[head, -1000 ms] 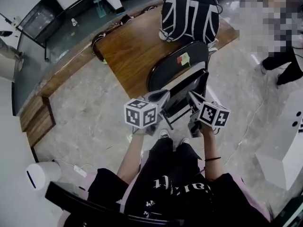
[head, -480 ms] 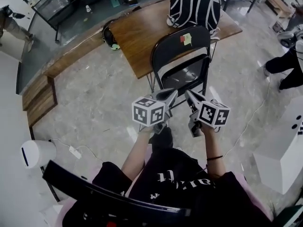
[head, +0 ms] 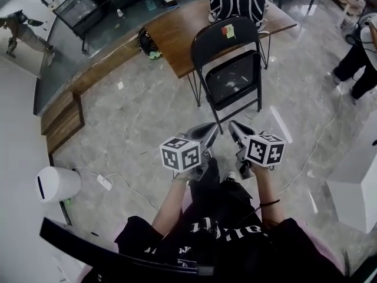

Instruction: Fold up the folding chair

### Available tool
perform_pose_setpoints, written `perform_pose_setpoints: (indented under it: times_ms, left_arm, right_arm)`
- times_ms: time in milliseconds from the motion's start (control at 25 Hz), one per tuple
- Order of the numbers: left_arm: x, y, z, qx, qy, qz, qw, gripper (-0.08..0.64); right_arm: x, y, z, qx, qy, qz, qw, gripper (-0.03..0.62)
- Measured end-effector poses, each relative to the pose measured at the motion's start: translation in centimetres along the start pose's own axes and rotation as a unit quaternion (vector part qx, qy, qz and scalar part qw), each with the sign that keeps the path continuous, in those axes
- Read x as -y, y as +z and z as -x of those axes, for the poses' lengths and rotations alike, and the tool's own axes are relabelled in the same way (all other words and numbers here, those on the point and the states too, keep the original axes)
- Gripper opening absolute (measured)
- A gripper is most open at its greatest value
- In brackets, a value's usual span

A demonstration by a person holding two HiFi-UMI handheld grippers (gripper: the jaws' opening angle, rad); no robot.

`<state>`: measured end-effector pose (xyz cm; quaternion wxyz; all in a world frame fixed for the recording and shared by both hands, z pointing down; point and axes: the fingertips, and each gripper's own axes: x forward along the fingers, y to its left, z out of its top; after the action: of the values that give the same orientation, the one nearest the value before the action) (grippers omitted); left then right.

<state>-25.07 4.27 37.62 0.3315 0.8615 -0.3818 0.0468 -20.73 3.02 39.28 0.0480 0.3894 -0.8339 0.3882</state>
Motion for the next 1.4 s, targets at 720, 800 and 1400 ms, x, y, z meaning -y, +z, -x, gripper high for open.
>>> perform_pose_setpoints:
  times_ms: [720,800,1400]
  left_arm:
    - [-2.2,-0.5,14.9,0.003,-0.077,-0.054,0.9956,0.006]
    - [-2.7,-0.7,16.0,0.002,-0.085,-0.053,0.995,0.006]
    - [-2.0,-1.9,20.3,0.019,-0.095,-0.032,0.9947,0.006]
  right_arm:
    - [-14.8,-6.5,-2.0,0.09,-0.051,0.009,0.995,0.025]
    - [-15.7,-7.4,-2.1,0.092,-0.063,0.01,0.994,0.025]
    - [-19.9,-8.7,-0.9,0.097,-0.075,0.036,0.992,0.025]
